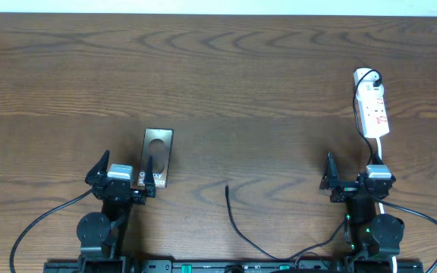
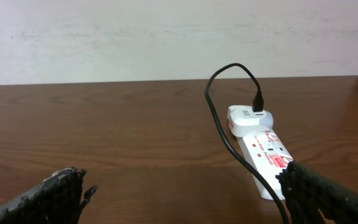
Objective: Plug charger to phone and switch on socket
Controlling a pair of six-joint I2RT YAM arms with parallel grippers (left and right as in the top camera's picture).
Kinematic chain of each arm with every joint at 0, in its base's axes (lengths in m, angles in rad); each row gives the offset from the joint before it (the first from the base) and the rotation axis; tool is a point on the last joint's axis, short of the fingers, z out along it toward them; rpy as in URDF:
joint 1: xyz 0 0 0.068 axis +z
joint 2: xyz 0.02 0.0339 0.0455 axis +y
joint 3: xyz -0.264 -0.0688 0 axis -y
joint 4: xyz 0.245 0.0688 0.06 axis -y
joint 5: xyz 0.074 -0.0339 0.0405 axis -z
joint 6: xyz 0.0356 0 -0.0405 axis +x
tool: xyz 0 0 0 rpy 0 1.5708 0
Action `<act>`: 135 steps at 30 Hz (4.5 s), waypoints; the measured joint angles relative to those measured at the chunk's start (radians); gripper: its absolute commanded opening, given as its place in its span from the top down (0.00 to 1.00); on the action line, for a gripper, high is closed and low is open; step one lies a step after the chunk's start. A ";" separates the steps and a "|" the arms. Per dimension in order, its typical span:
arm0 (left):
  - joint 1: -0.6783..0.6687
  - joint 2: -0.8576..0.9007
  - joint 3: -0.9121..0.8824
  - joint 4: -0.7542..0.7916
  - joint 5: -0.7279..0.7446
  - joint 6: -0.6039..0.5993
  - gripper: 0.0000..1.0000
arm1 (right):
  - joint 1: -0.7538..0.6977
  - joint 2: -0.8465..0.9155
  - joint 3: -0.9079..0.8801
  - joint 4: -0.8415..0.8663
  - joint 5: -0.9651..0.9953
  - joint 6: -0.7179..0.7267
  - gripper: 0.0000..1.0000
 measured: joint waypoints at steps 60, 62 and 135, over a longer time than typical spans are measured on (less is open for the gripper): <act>0.000 0.000 0.000 0.000 0.000 0.000 0.06 | 0.000 0.000 0.000 0.000 0.000 0.000 0.01; 0.000 0.000 0.000 0.000 0.000 0.000 0.07 | 0.000 0.000 0.000 0.000 0.000 0.000 0.01; 0.000 0.136 0.172 -0.059 0.004 0.000 0.07 | 0.000 0.000 0.000 0.000 0.001 0.000 0.01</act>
